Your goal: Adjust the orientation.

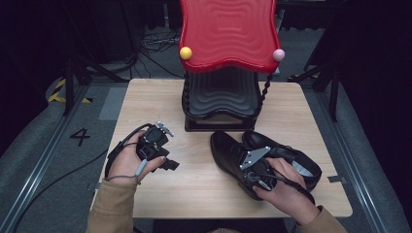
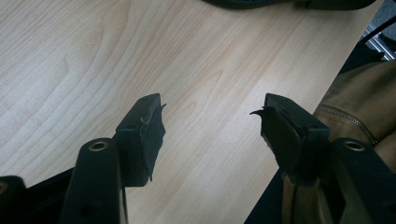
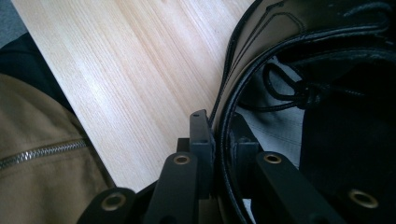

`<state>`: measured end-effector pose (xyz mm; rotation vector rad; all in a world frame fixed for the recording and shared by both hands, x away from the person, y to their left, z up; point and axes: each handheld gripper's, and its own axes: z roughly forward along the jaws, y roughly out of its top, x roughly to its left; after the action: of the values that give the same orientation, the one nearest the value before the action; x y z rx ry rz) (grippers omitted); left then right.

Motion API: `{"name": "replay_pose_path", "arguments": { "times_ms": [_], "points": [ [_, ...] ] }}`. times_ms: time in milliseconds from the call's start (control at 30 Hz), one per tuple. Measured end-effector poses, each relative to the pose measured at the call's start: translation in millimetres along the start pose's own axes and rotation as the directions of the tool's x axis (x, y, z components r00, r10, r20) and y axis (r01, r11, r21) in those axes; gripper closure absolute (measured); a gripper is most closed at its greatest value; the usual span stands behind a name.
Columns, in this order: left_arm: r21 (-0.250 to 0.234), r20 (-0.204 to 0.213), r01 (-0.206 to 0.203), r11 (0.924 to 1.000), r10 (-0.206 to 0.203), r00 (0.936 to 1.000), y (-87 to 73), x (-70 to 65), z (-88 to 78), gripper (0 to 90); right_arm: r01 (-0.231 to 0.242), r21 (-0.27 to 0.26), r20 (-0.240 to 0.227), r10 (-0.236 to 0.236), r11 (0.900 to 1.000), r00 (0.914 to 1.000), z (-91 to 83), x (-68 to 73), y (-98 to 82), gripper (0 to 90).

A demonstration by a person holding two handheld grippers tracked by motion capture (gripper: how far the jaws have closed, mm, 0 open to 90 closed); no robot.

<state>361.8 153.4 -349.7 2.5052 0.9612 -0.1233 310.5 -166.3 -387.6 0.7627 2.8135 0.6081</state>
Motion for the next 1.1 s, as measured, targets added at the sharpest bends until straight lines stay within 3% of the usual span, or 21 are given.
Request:
{"name": "replay_pose_path", "arguments": {
  "times_ms": [67,233,367,500,533,567,833,900,967,1100],
  "points": [
    [0.002,0.004,-0.001,1.0000,0.001,1.0000,1.2,0.3,1.2,39.5,-0.027,0.009,-0.015,0.027,1.000,0.9995,2.9,4.2,-0.7,82.9],
    [0.006,0.004,-0.001,1.0000,0.001,1.0000,2.4,0.8,2.3,39.4,-0.011,0.031,-0.024,0.011,0.999,0.9997,8.3,10.1,-0.3,82.0],
    [0.005,0.007,0.002,1.0000,-0.002,1.0000,2.7,1.4,2.1,39.4,-0.012,0.074,-0.072,0.017,0.997,0.9973,18.4,16.7,-0.7,79.7],
    [0.005,0.008,-0.003,1.0000,0.003,1.0000,3.9,1.7,2.5,39.4,-0.010,0.079,-0.065,0.015,0.997,0.9978,18.2,16.9,-0.3,79.0],
    [0.005,0.010,-0.004,1.0000,0.004,0.9999,5.1,2.1,2.7,39.4,-0.021,0.076,-0.090,0.028,0.997,0.9956,18.1,14.2,-2.0,76.3],
    [0.002,0.010,-0.004,1.0000,0.004,0.9999,6.1,2.2,3.0,39.3,-0.035,0.066,-0.114,0.043,0.997,0.9926,17.2,12.3,-3.8,74.7],
    [0.009,0.016,-0.016,0.9998,0.016,0.9998,12.2,2.7,5.5,39.1,-0.078,-0.008,-0.178,0.076,0.997,0.9811,4.6,5.8,-8.2,63.9],
    [0.008,0.018,-0.019,0.9998,0.019,0.9997,13.8,2.9,6.6,38.9,-0.130,-0.047,-0.210,0.118,0.990,0.9707,-2.8,0.1,-9.8,61.0],
    [0.013,0.016,-0.019,0.9997,0.018,0.9997,14.4,2.7,7.1,38.9,-0.138,-0.068,-0.221,0.120,0.988,0.9679,-6.2,-3.0,-10.7,60.0],
    [0.012,0.018,-0.018,0.9998,0.018,0.9997,15.4,3.0,8.0,38.4,-0.181,-0.159,-0.232,0.141,0.970,0.9624,-26.2,-18.3,-16.1,57.9]
  ]
}}
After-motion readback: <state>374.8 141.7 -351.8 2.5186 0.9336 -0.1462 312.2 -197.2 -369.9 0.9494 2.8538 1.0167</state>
